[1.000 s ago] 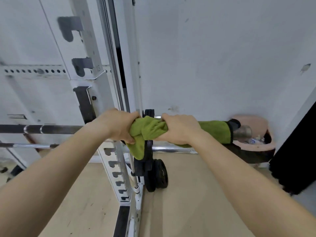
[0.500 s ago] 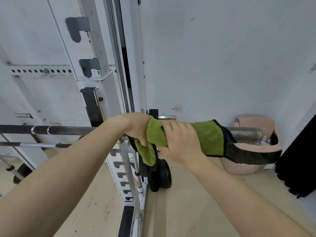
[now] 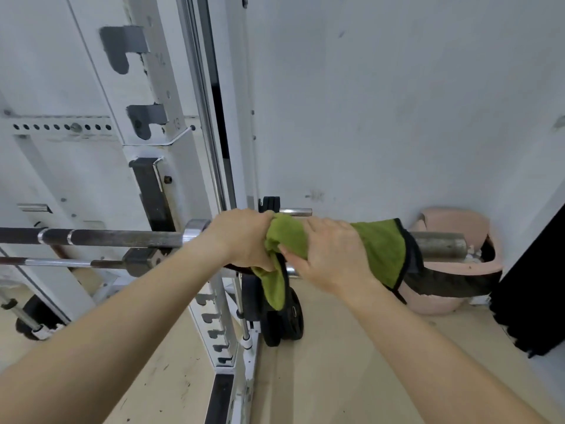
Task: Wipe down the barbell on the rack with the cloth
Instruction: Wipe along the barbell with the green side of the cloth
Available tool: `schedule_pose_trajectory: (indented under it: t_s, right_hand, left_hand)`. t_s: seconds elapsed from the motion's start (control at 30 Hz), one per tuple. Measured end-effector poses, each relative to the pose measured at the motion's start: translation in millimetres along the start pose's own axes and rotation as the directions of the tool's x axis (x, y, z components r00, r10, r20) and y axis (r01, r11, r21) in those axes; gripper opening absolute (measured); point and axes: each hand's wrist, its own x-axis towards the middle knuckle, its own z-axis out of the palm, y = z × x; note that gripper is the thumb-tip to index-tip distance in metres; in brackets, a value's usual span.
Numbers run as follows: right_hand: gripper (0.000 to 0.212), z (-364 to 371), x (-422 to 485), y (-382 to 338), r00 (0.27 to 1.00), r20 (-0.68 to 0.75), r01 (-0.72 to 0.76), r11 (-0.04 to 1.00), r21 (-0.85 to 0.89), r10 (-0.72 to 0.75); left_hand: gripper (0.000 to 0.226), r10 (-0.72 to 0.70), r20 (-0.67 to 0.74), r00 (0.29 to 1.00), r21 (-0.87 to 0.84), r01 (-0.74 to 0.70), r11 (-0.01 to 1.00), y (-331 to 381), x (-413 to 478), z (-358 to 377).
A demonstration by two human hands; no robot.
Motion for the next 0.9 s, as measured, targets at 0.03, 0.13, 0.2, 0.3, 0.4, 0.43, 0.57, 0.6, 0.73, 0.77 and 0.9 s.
schedule_pose_trajectory:
  t_s: [0.03, 0.13, 0.2, 0.3, 0.4, 0.43, 0.57, 0.6, 0.73, 0.77, 0.9]
  right_hand:
    - [0.065, -3.2, -6.9, 15.6, 0.999, -0.019, -0.029, 0.999, -0.019, 0.028]
    - [0.06, -17.7, -33.0, 70.6, 0.991, -0.066, -0.123, 0.987, -0.103, 0.117]
    - [0.059, -30.3, -46.1, 97.1, 0.975, -0.11, -0.207, 0.969, -0.131, 0.193]
    - [0.067, -35.0, -46.5, 104.6, 0.957, -0.086, -0.287, 0.948, -0.136, 0.278]
    - [0.076, -28.5, -32.2, 76.6, 0.947, -0.051, -0.321, 0.938, -0.132, 0.317]
    - [0.075, -25.1, -25.2, 60.4, 0.95, -0.043, -0.312, 0.943, -0.113, 0.309]
    - [0.065, -8.6, 10.8, -19.5, 0.975, -0.025, -0.223, 0.975, -0.026, 0.222]
    - [0.068, -4.6, 21.1, -39.2, 0.981, -0.013, -0.196, 0.98, -0.021, 0.196]
    - [0.072, 2.5, 42.8, -77.1, 0.99, 0.001, -0.14, 0.99, 0.031, 0.141]
    - [0.072, 3.2, 41.4, -75.0, 0.993, -0.003, -0.12, 0.992, 0.033, 0.12]
    - [0.073, 0.6, 23.5, -38.9, 1.0, -0.017, -0.014, 1.0, -0.017, 0.013]
  left_hand:
    - [0.068, 0.019, 0.0, 1.0, -0.033, -0.019, 0.999, 16.0, 8.0, -1.4]
    - [0.063, 0.099, -0.09, 0.991, -0.056, -0.104, 0.993, 73.6, 34.4, -0.1]
    - [0.055, 0.136, -0.156, 0.978, -0.051, -0.146, 0.988, 108.0, 50.6, 1.9]
    - [0.042, 0.136, -0.212, 0.968, -0.017, -0.143, 0.99, 126.4, 59.5, 5.8]
    - [0.039, 0.154, -0.277, 0.948, 0.057, -0.144, 0.988, 105.0, 44.2, 12.5]
    - [0.039, 0.154, -0.268, 0.951, 0.092, -0.134, 0.987, 90.2, 36.4, 14.8]
    - [0.047, 0.059, -0.188, 0.98, 0.162, -0.028, 0.986, 16.6, -6.2, 11.0]
    - [0.045, 0.016, -0.171, 0.985, 0.181, 0.016, 0.983, -1.7, -17.4, 10.1]
    - [0.037, -0.064, -0.151, 0.986, 0.266, 0.103, 0.959, -33.1, -35.7, 10.8]
    - [0.036, -0.087, -0.136, 0.987, 0.265, 0.121, 0.957, -32.3, -33.4, 10.8]
    - [0.04, -0.155, 0.01, 0.988, 0.233, 0.148, 0.961, -20.4, -16.1, 3.4]
